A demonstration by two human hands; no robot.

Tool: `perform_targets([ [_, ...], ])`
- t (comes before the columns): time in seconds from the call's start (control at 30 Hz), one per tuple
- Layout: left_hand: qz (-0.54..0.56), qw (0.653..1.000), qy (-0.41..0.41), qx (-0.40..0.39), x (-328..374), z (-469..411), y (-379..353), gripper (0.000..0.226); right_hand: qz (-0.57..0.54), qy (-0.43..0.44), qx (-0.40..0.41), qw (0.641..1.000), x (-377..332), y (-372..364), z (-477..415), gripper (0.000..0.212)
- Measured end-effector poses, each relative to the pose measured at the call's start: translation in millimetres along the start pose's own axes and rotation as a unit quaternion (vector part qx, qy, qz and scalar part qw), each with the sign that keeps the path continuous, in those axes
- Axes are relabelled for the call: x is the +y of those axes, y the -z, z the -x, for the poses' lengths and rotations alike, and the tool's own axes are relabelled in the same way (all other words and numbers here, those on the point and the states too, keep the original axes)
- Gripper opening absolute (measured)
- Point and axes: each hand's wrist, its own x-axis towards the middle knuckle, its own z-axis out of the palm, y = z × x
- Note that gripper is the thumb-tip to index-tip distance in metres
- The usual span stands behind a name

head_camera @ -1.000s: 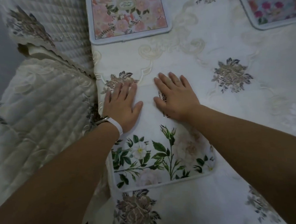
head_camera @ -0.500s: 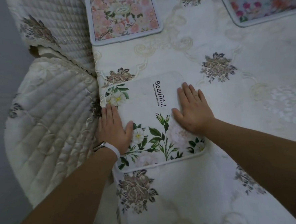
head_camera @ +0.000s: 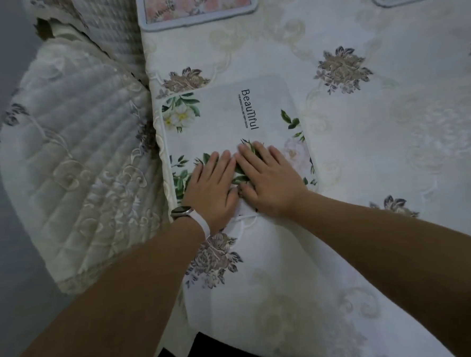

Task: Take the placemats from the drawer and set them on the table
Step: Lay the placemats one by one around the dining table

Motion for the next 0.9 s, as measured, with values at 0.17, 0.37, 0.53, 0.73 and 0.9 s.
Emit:
perform_targets([
  [0.17,0.007,0.997,0.080,0.020,-13,24,-7,0.072,0.001,-0.041,0.018,0.999,22,1,23,0.067],
  [0.37,0.049,0.985,0.165,0.020,-35,56,-11,0.080,-0.019,-0.127,-0.002,0.992,62,1,63,0.073],
  [0.53,0.049,0.994,0.097,0.031,-5,68,-9,0.068,-0.016,-0.076,-0.002,0.997,38,2,70,0.070],
  [0.73,0.046,0.997,0.050,0.023,7,8,-2,0.062,-0.013,-0.015,0.018,1.000,-6,-2,19,0.063],
  [0.9,0.020,0.997,0.077,0.023,-13,-47,6,0.059,-0.003,-0.038,0.026,0.999,5,8,-39,0.063],
])
